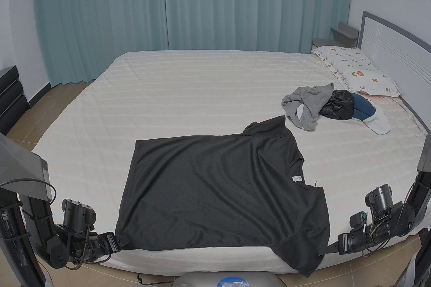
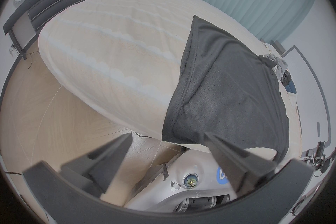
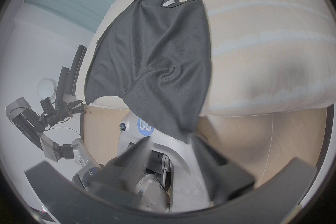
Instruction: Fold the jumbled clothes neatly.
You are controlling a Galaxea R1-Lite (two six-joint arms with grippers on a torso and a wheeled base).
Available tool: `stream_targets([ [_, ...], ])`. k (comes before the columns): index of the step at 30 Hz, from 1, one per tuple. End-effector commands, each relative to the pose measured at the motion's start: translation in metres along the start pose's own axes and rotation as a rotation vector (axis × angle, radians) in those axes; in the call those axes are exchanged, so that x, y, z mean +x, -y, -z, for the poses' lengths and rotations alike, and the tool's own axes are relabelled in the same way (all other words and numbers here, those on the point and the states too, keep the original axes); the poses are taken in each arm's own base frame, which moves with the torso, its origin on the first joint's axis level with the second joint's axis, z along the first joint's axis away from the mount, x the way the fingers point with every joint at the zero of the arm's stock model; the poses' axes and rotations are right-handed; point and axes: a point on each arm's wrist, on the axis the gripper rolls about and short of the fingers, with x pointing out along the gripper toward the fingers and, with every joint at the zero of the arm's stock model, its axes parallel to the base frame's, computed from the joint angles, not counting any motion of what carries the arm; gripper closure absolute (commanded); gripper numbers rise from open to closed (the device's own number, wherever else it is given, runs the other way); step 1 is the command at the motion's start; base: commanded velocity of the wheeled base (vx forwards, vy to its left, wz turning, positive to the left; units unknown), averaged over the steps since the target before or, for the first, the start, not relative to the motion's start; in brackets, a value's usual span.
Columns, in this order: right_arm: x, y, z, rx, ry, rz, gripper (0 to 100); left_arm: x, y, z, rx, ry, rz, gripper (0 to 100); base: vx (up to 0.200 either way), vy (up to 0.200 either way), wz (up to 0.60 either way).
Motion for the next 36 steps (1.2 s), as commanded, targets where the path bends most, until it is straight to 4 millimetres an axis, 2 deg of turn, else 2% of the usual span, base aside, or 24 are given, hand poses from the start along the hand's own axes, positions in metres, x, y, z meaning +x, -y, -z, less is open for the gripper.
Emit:
stream_targets([
  [1,0.001,0.002,-0.009,0.005,0.038,-0.009,0,0.002,-0.001,-0.002,-0.011,0.005,-0.004,0,0.000,0.000,0.00],
  [6,-0.008,0.005,-0.033,0.014,0.180,-0.018,0,0.005,0.000,-0.012,-0.041,0.045,0.009,0,0.000,0.000,0.00],
  [10,-0.010,0.007,-0.044,0.073,0.230,-0.045,0,0.008,0.001,-0.031,-0.118,0.122,0.029,0,0.000,0.000,0.00],
  [21,-0.003,0.009,-0.049,0.160,0.277,-0.118,0,0.005,0.007,-0.047,-0.179,0.198,0.098,0,0.000,0.000,0.00],
  [27,-0.004,0.006,-0.049,0.185,0.318,-0.144,0,0.002,0.000,-0.054,-0.238,0.225,0.114,0,0.000,0.000,0.00],
  [33,-0.004,0.006,-0.048,0.175,0.342,-0.150,0,0.003,-0.002,-0.053,-0.240,0.208,0.143,0,0.200,0.000,0.00],
  [36,-0.004,0.006,-0.048,0.177,0.341,-0.151,0,0.003,-0.001,-0.053,-0.237,0.205,0.141,0,0.000,0.000,0.00],
])
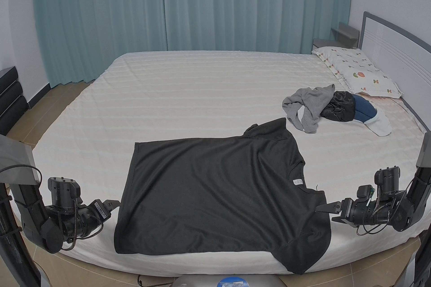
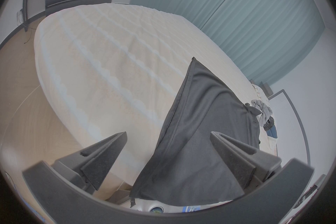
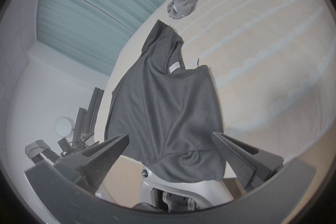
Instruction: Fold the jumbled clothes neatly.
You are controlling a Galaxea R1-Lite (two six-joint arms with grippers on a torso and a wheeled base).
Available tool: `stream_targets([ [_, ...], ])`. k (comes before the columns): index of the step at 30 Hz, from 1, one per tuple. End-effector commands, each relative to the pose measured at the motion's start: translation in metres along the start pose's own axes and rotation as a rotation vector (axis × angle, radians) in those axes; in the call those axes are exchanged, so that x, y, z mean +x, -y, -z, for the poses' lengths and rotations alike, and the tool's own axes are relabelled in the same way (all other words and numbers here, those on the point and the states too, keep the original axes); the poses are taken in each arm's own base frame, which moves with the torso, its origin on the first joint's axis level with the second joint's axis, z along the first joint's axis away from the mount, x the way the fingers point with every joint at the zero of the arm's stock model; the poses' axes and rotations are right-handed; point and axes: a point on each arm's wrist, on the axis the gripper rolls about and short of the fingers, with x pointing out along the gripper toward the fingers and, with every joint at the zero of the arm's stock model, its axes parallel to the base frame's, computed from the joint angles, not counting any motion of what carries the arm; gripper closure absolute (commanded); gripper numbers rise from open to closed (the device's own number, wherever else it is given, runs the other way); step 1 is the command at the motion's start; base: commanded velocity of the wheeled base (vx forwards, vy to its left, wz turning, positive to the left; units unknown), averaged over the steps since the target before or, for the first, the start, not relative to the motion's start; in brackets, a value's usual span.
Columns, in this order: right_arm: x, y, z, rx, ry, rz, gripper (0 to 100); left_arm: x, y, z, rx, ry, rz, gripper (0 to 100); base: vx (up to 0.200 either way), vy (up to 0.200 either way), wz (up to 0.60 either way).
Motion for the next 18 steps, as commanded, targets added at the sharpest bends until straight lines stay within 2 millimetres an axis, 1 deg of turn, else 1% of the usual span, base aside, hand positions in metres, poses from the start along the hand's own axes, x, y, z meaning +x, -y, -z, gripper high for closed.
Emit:
stream_targets([
  [1,0.0005,0.0011,0.0017,0.005,-0.007,0.004,0,0.0009,-0.0001,0.0007,0.002,-0.004,0.000,0,0.000,0.000,0.00],
  [12,-0.0001,0.0014,0.0031,0.012,-0.011,0.006,0,-0.0001,-0.0010,0.0022,0.002,-0.008,-0.006,0,0.000,0.000,0.00],
  [18,-0.0004,0.0012,0.0029,0.021,-0.010,0.005,0,0.0000,-0.0025,0.0012,-0.003,-0.005,-0.011,0,0.000,0.200,0.00],
])
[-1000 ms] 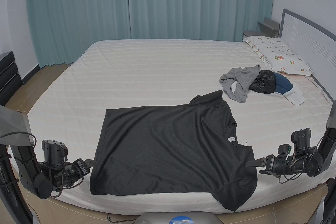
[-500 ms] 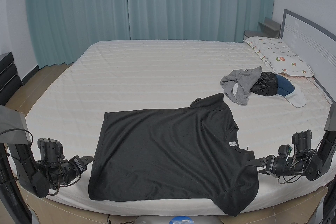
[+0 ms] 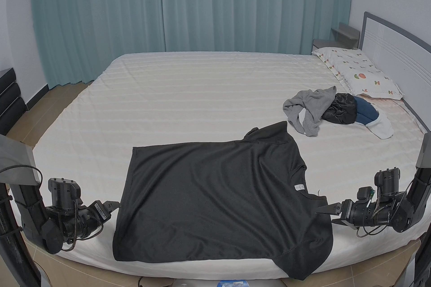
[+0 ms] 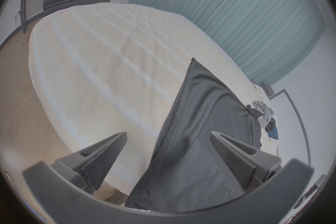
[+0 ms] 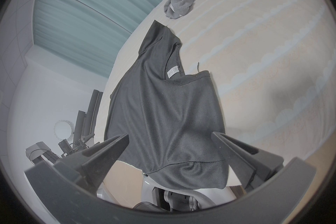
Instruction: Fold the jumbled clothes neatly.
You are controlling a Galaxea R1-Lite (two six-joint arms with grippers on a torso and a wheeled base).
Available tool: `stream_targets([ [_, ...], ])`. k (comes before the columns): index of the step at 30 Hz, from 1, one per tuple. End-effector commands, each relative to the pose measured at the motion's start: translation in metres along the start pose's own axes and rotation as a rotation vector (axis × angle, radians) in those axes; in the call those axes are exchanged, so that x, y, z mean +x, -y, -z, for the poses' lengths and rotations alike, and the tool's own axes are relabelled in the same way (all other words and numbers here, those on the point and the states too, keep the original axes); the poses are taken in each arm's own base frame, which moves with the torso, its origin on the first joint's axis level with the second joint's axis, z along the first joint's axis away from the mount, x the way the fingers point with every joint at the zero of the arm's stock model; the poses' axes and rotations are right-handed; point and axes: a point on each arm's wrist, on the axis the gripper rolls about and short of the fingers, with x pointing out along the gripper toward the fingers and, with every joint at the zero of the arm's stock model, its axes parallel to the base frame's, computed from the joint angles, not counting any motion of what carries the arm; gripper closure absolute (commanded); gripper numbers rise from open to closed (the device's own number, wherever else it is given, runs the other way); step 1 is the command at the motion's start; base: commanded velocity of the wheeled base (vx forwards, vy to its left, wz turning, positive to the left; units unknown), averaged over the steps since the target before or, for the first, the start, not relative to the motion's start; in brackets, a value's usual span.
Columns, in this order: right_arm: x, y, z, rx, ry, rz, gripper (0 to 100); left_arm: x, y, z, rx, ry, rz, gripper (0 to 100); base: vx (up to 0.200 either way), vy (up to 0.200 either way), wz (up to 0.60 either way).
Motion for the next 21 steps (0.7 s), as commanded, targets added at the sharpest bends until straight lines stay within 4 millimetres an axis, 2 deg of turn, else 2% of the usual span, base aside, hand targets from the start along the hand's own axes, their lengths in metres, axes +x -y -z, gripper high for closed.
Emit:
stream_targets([
  [1,0.000,0.000,0.000,-0.002,0.002,-0.002,0,0.000,-0.001,0.000,-0.004,0.000,-0.003,0,0.000,0.200,0.00],
  [6,-0.001,-0.001,-0.001,0.000,0.005,-0.004,0,0.000,-0.001,0.000,-0.003,0.001,-0.004,0,0.000,0.200,0.00],
  [15,-0.005,-0.010,-0.009,0.004,0.050,-0.034,0,-0.001,0.004,0.003,0.019,-0.004,0.007,0,0.000,0.000,0.00],
  [21,-0.002,-0.013,-0.008,0.002,0.049,-0.047,0,0.002,0.011,0.000,0.029,0.012,0.033,0,0.200,0.000,0.00],
])
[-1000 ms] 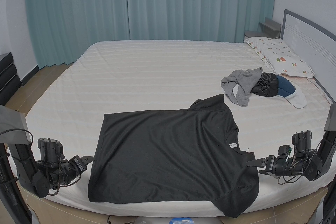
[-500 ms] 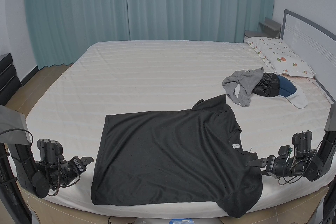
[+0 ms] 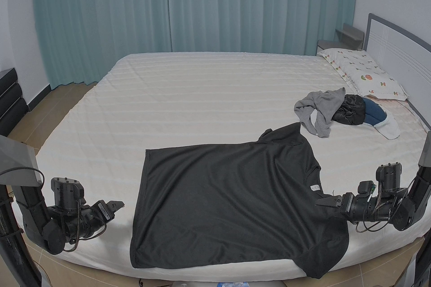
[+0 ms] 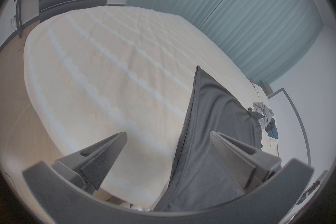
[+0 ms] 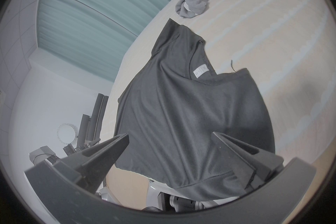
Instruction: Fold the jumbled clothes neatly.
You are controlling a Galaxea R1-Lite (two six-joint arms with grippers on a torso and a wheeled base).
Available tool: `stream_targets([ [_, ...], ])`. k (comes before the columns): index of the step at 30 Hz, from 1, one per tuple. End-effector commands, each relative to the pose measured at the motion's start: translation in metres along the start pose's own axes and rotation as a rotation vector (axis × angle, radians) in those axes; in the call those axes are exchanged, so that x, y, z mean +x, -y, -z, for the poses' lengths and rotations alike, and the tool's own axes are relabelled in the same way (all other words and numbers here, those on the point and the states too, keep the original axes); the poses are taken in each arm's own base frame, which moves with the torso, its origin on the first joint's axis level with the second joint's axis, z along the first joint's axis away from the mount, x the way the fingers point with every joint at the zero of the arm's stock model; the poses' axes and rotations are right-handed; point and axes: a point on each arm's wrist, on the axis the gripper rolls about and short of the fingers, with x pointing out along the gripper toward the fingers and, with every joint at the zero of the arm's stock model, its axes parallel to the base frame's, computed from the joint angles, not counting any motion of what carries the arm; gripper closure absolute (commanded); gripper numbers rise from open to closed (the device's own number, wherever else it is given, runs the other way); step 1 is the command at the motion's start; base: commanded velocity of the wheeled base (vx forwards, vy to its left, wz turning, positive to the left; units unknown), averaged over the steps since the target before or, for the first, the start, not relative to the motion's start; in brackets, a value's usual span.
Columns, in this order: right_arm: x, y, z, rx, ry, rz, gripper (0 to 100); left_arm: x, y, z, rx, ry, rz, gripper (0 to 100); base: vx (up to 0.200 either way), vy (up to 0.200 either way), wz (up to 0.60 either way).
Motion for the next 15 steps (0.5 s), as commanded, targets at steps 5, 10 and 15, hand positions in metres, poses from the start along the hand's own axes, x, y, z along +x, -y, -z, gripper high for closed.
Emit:
stream_targets([
  [5,0.000,-0.002,-0.002,-0.001,0.011,-0.010,0,0.010,0.015,-0.016,0.009,0.062,0.054,0,0.000,0.000,0.00],
  [10,0.003,0.001,0.000,0.013,-0.004,0.001,0,0.030,0.031,-0.035,0.009,0.088,0.090,0,0.000,0.000,0.00],
  [15,0.003,0.002,0.001,0.013,-0.006,0.004,0,0.060,0.055,-0.062,-0.005,0.086,0.134,0,0.000,0.000,0.00],
])
